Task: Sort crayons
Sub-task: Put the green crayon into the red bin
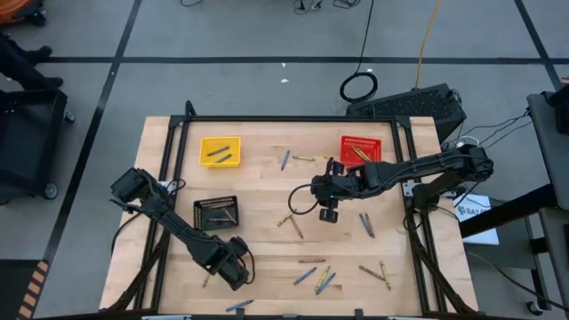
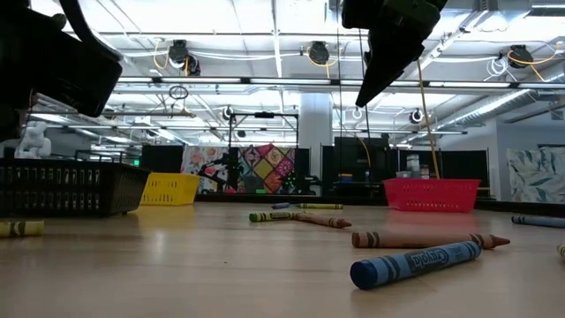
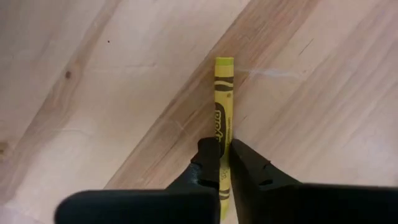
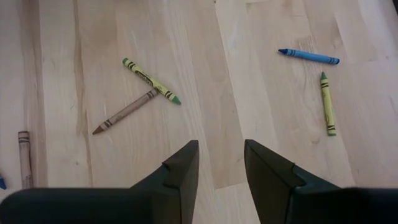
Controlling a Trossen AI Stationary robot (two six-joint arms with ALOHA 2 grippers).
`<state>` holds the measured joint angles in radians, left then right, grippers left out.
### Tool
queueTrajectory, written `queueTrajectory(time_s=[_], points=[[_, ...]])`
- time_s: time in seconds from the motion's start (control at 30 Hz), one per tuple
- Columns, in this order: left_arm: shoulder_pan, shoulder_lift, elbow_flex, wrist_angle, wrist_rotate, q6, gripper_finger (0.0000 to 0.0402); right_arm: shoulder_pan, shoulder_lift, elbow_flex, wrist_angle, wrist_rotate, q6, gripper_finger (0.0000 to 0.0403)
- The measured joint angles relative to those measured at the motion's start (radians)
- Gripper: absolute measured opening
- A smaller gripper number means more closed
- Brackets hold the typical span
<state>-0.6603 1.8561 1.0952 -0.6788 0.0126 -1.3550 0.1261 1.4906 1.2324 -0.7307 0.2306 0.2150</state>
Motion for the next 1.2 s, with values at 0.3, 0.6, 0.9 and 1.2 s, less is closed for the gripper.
queueTrajectory(time_s=[0.3, 0.6, 0.9, 1.2], points=[[-0.002, -0.004, 0.022, -0.008, -0.053, 0.012, 0.0004, 0.0, 0.0, 0.0, 0.004, 0.0, -0.003, 0.0116], [-0.001, -0.083, 0.042, 0.03, -0.239, 0.072, 0.0001, 0.0, 0.0, 0.0, 0.044, -0.129, -0.036, 0.0116], [-0.001, -0.166, 0.043, 0.094, -0.463, 0.157, 0.0001, 0.054, 0.0, 0.0, 0.225, -0.451, -0.208, 0.0116], [0.047, -0.169, 0.043, 0.303, -0.563, 0.467, 0.0, 0.105, 0.0, 0.0, 0.339, -0.497, -0.262, 0.0116]])
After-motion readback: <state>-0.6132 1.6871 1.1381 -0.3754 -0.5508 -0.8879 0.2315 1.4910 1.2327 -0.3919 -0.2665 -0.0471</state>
